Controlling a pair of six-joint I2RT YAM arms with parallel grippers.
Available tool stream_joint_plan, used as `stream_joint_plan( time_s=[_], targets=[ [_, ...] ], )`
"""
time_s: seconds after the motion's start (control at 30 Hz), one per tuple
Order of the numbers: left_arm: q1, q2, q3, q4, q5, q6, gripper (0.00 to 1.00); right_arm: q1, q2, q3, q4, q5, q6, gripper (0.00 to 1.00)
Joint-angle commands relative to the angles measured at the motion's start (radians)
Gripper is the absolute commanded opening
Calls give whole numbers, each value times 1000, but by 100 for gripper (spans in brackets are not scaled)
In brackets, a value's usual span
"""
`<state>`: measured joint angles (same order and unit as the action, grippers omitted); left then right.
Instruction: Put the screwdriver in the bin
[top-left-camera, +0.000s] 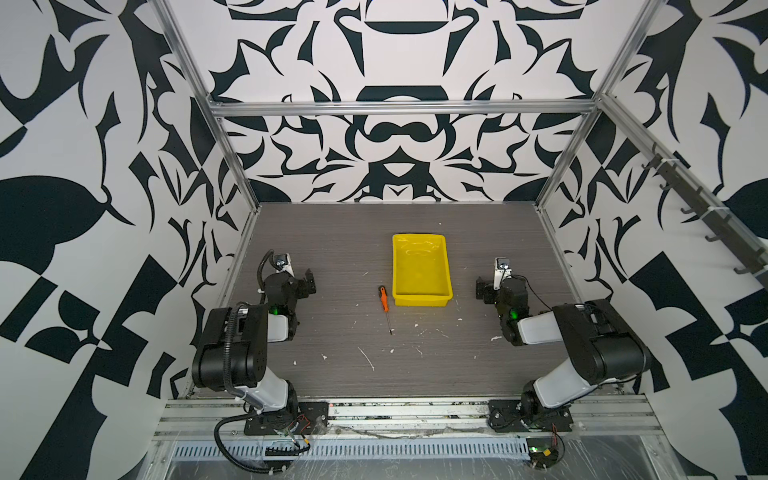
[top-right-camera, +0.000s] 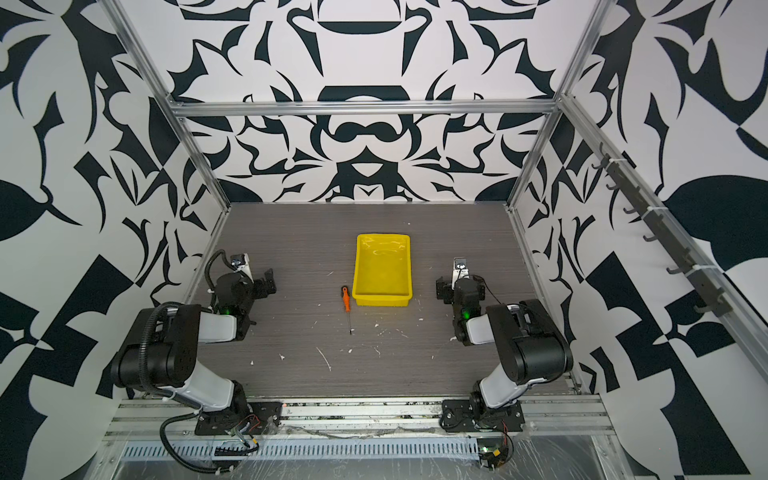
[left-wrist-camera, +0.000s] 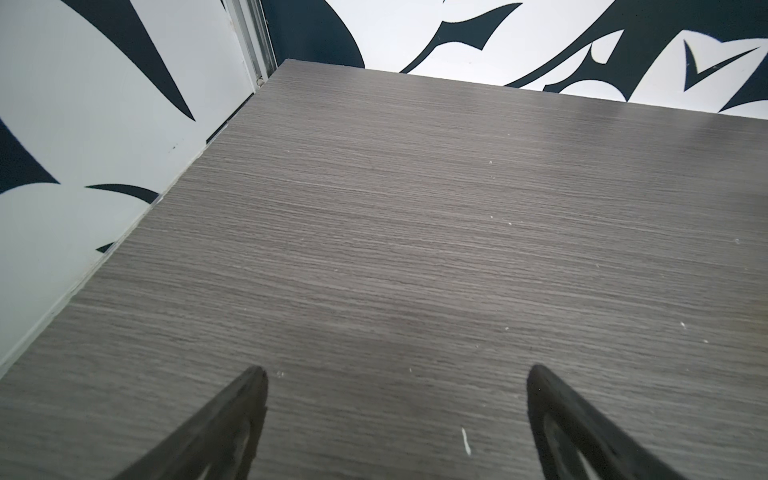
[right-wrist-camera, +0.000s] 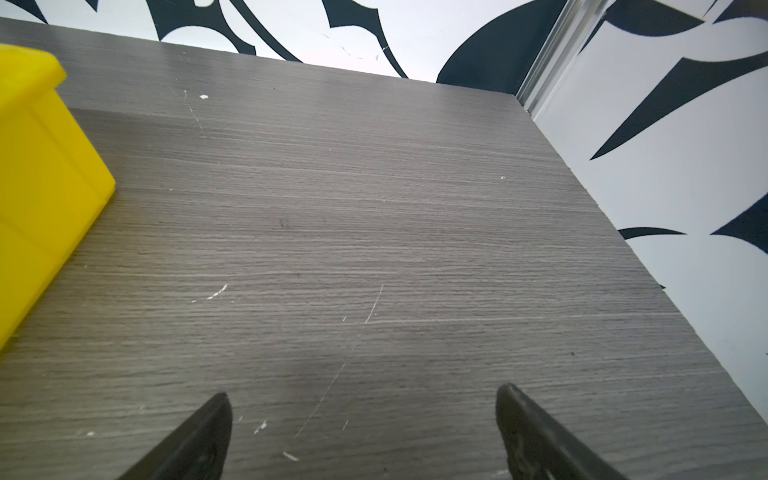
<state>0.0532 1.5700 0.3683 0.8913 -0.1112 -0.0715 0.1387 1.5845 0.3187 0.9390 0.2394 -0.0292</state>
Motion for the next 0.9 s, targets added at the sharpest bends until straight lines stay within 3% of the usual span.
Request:
stream_joint_plan(
  time_s=[0.0,0.47,0.57,0.7,0.87],
  targets=[
    [2,-20,12,1,7,-6,100,-4,-27,13,26,2,-3,100],
    [0,-32,-10,44,15,-6,100,-4,-30,-2,55,19,6,100],
    [-1,-154,17,-115,26,-8,100,4,-93,-32,69,47,10,100],
    [-4,-323,195,-569,-20,-90,100,7,-348,38,-287,89,51,100],
    [-55,-479,254,-745,16,-182,100,7,-493,273,-794,126,238,100]
  ],
)
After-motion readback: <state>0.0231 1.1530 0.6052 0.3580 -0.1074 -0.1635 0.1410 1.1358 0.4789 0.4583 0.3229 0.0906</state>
